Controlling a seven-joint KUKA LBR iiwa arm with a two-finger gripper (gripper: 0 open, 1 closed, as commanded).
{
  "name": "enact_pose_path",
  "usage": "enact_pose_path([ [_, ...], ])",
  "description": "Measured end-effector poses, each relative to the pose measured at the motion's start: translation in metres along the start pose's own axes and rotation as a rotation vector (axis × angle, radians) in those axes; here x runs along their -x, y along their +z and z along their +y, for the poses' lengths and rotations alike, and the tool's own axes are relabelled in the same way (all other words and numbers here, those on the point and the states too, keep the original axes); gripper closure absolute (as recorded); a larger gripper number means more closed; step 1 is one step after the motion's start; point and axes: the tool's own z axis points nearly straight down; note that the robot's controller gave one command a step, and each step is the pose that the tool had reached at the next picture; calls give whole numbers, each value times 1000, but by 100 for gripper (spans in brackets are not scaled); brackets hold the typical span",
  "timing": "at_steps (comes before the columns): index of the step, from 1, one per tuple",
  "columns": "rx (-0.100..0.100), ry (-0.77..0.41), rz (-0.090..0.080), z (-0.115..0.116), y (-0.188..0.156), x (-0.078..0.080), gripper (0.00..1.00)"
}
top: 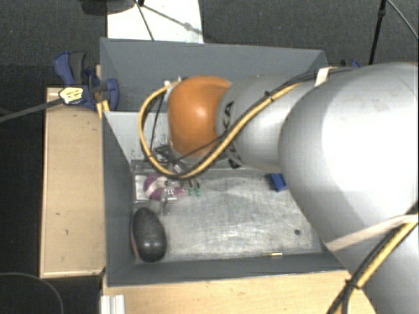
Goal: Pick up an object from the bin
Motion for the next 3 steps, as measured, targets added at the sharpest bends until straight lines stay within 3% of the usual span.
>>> enact_pose_path([
  [1, -1, 2, 1, 1, -1, 1, 0],
  [2, -2, 6, 1, 0, -1, 1, 100],
  [3, -1, 10, -4, 1, -74, 4, 100],
])
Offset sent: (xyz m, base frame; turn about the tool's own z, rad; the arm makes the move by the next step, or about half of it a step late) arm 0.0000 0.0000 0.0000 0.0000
